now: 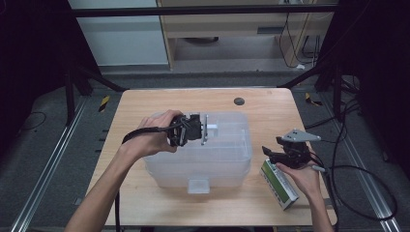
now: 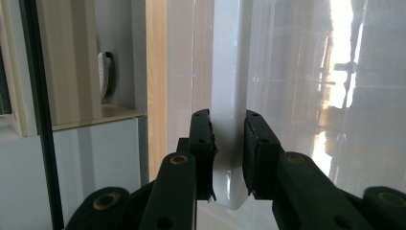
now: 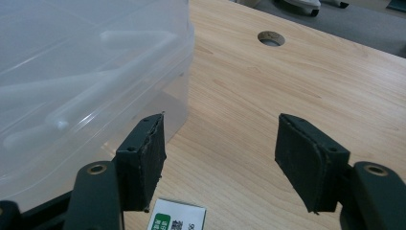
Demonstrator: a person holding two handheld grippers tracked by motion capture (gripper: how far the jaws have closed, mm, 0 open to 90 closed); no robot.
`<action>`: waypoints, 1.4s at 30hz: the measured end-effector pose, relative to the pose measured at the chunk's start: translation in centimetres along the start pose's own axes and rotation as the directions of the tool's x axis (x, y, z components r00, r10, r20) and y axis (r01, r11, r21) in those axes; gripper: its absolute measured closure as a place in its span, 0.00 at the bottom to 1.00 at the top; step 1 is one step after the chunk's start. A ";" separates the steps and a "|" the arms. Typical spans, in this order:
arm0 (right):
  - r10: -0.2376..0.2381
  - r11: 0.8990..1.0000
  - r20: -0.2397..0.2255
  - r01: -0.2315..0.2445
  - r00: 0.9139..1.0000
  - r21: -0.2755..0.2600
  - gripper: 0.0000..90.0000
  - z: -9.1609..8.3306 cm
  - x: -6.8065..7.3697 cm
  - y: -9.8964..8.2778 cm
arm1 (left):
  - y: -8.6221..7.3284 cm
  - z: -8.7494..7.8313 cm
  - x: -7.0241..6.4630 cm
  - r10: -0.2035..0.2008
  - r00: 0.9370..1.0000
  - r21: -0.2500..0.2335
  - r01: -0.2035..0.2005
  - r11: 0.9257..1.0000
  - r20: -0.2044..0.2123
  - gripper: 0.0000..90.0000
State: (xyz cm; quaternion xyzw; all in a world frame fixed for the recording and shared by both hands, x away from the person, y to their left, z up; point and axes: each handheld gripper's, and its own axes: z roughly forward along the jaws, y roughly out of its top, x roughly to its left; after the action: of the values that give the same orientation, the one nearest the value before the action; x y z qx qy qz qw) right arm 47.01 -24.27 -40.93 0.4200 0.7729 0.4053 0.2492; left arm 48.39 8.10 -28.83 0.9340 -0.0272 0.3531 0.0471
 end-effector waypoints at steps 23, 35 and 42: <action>-0.010 1.000 -0.016 0.010 1.000 0.006 0.40 -0.2 0.5 0.0 | 0.0 0.0 0.8 -0.001 1.000 -0.008 0.001 1.000 -0.015 0.84; -0.023 1.000 -0.033 0.024 0.999 0.012 0.42 -0.1 1.0 0.0 | -0.1 0.0 1.2 -0.009 1.000 -0.012 0.009 1.000 -0.017 0.84; -0.013 1.000 -0.058 0.013 0.998 0.013 0.49 -0.3 1.0 0.0 | -0.1 0.0 1.6 -0.021 1.000 -0.005 0.021 1.000 -0.014 0.83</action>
State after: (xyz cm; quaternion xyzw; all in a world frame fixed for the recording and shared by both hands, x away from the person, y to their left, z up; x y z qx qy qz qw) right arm 46.25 -23.50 -40.80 0.4047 0.7851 0.4105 0.2266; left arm 49.54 8.19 -27.77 0.9316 -0.0180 0.3590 0.0532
